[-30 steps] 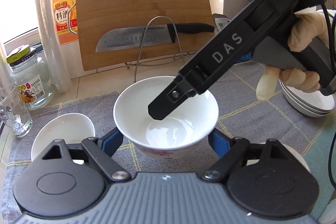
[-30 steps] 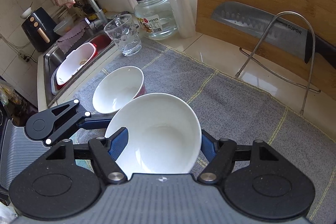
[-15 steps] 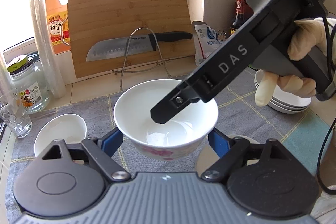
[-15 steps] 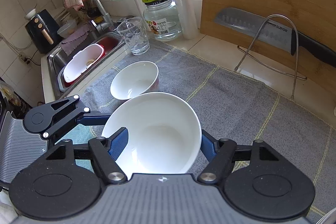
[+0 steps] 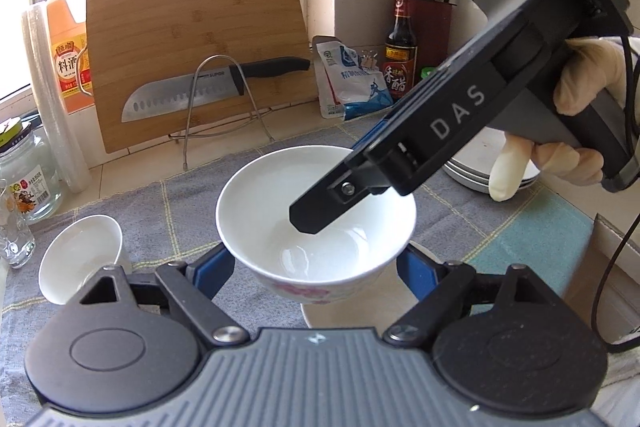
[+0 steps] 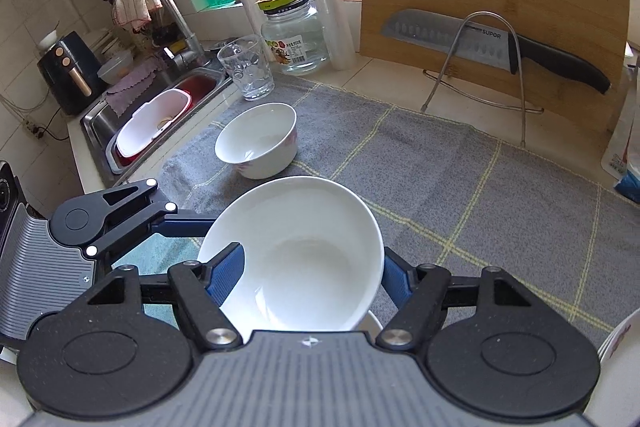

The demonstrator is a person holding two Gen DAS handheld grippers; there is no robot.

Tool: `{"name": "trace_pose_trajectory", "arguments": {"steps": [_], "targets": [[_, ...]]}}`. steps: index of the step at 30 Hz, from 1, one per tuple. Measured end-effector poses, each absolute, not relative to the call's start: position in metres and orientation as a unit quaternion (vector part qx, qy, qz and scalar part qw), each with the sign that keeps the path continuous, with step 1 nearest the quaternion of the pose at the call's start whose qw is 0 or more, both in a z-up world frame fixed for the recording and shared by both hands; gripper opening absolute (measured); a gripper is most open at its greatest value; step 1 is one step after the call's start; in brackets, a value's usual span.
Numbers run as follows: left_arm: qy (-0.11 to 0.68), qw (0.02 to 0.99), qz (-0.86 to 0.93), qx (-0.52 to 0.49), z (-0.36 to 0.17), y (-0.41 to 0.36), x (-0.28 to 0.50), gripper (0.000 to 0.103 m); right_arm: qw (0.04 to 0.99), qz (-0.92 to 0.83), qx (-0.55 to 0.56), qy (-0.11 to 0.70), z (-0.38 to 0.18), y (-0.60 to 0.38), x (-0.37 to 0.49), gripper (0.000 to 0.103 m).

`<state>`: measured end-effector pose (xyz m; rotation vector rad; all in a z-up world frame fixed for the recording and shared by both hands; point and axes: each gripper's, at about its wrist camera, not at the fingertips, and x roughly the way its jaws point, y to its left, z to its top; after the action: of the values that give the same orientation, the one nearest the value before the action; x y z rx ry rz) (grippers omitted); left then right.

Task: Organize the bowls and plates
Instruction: 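Lift the pink-flowered bowl with the right gripper and carry it over the white bowl, then lower the pink-flowered bowl into the white bowl and open the right gripper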

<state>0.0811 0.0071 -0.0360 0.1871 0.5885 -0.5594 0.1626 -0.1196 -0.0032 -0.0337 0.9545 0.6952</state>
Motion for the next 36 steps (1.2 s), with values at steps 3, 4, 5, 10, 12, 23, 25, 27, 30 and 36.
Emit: {"name": "trace_pose_trajectory", "arguments": {"steps": [3,4,5,10,12,23,25,27,30,36], "targets": [[0.291,0.910,-0.282,0.091,-0.039,0.004,0.078,0.087,0.832,0.321,-0.012,0.453,-0.006,-0.125,0.154,0.077],[0.293,0.908,-0.285,0.092,-0.039,0.003,0.076,0.087,0.832,0.318,-0.011,0.454,-0.007,-0.126,0.152,0.077],[0.295,0.906,-0.288,0.092,-0.040,0.002,0.076,0.087,0.833,0.316,-0.010,0.455,-0.008,-0.128,0.150,0.077],[0.302,0.900,-0.300,0.094,-0.043,-0.002,0.073,0.087,0.833,0.306,0.003,0.461,-0.014,-0.135,0.142,0.078],[0.307,0.897,-0.304,0.093,-0.045,-0.004,0.073,0.087,0.833,0.303,0.006,0.463,-0.016,-0.136,0.139,0.078],[0.328,0.884,-0.318,0.094,-0.051,-0.008,0.070,0.087,0.828,0.294,0.011,0.477,-0.027,-0.140,0.131,0.078],[0.331,0.883,-0.320,0.095,-0.052,-0.008,0.070,0.087,0.827,0.293,0.013,0.479,-0.029,-0.141,0.130,0.078],[0.333,0.881,-0.322,0.097,-0.054,-0.009,0.069,0.087,0.827,0.292,0.015,0.480,-0.031,-0.141,0.130,0.078],[0.336,0.879,-0.322,0.100,-0.055,-0.010,0.070,0.087,0.826,0.290,0.014,0.483,-0.033,-0.140,0.130,0.078],[0.340,0.877,-0.324,0.105,-0.057,-0.011,0.070,0.087,0.825,0.288,0.013,0.487,-0.035,-0.140,0.129,0.078]]}}
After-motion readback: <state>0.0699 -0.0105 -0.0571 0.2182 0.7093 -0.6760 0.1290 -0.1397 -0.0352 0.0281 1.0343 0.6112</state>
